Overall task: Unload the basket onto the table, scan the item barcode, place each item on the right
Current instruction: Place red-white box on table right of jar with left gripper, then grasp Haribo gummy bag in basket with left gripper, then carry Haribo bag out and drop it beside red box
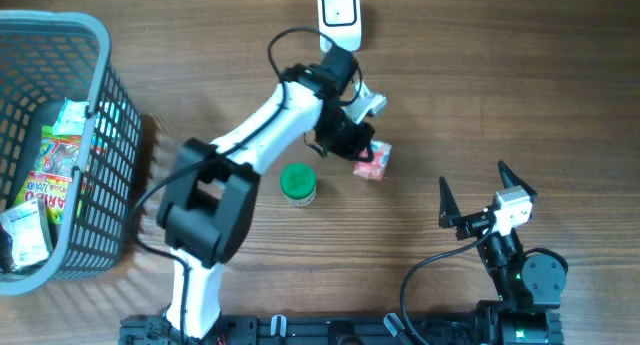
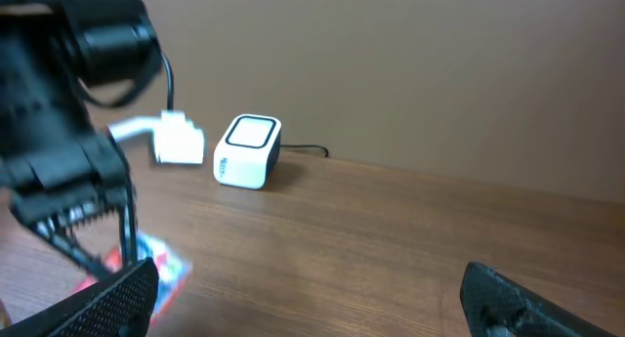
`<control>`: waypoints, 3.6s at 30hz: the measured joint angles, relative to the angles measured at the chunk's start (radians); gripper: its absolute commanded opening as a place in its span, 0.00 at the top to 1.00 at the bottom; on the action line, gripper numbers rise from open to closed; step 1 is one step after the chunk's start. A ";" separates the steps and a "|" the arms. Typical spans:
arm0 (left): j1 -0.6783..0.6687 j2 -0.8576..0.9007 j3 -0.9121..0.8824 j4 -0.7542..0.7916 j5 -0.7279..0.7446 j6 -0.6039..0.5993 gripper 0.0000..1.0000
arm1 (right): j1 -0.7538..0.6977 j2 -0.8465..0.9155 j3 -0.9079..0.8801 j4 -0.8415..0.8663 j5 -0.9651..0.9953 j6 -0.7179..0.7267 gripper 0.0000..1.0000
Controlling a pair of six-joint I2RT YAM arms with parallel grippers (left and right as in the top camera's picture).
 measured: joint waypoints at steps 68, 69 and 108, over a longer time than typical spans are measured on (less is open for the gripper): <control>1.136 -0.069 0.262 -0.437 -0.855 -1.264 0.96 | 0.000 0.000 0.000 0.000 0.000 0.000 0.00; 1.136 -0.161 0.291 -0.430 -0.853 -1.245 0.96 | 0.000 0.000 0.000 0.000 0.000 0.000 0.00; 1.137 -0.013 -0.065 -0.156 -0.928 -1.433 0.96 | 0.000 0.000 0.000 0.000 0.000 0.000 0.00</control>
